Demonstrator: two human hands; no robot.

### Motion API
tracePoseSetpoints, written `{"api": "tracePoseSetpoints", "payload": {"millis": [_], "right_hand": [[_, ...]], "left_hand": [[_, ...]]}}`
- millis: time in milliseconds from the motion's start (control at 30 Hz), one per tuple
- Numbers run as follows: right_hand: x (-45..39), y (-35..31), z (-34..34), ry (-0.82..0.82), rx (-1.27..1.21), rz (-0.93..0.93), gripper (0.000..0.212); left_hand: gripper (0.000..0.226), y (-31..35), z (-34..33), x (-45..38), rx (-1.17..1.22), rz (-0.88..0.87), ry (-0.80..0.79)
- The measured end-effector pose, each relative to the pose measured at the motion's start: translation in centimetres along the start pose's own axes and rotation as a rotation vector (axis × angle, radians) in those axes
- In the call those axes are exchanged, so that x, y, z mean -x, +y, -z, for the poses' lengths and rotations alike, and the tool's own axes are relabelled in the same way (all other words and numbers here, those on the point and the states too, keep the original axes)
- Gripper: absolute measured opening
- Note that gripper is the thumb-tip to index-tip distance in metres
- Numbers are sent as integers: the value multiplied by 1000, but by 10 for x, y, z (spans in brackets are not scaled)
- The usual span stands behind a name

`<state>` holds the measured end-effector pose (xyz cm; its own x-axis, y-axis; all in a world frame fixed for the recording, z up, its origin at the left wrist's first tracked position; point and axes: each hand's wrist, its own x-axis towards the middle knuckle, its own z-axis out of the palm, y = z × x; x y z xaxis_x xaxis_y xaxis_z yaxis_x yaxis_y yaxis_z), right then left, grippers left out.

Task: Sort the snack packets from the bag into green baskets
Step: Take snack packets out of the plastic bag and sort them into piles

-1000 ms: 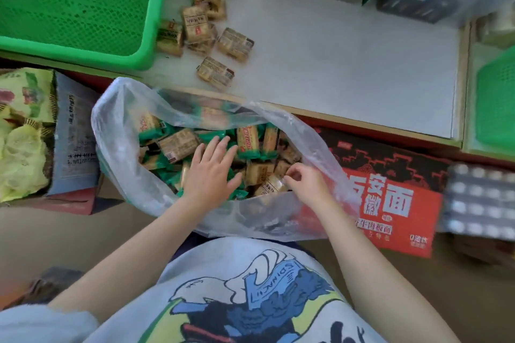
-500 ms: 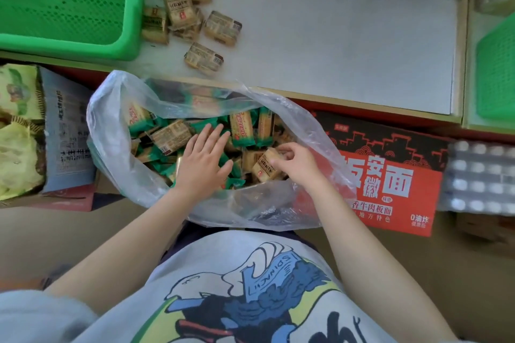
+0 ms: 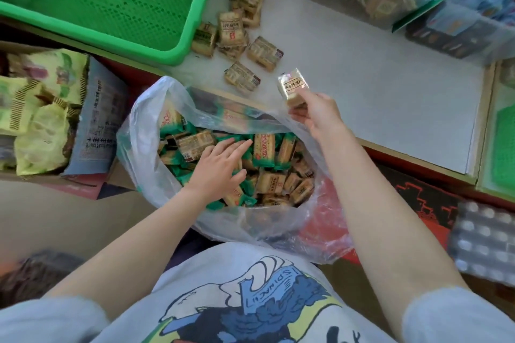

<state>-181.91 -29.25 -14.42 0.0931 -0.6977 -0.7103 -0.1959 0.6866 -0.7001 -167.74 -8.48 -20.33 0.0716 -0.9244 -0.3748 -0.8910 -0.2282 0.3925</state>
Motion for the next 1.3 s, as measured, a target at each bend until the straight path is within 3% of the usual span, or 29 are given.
{"api": "tracePoseSetpoints", "payload": {"millis": [200,367,500,600,667,800,967,1100,1300], "right_hand": [[-35,11,-18,-58,-113,-90,56],[-28,16,-15,-155,-81,-111,41],[-7,10,-13,199,372,145,29],[43,25,-6,83,443,331,10],[70,62,5,-14,499,288,6],[78,145,26,115,542,24,3],[62,173,15,87,600,-166,73],[50,177,4,153,662,-178,76],[46,177,-3,122,630,-221,79]], "left_hand": [[66,-1,-8,4,13,9,18],[66,-1,-11,4,2,10,7],[66,-1,-14,4,-14,24,11],[66,-1,-17,6,-43,19,-7],[66,-2,-18,6,-53,15,-8],[65,-4,-21,6,-75,0,-6],[64,-7,-23,5,-104,-17,-8],[66,-6,-22,8,-88,-32,-11],[61,-8,-13,15,-57,-122,10]]}}
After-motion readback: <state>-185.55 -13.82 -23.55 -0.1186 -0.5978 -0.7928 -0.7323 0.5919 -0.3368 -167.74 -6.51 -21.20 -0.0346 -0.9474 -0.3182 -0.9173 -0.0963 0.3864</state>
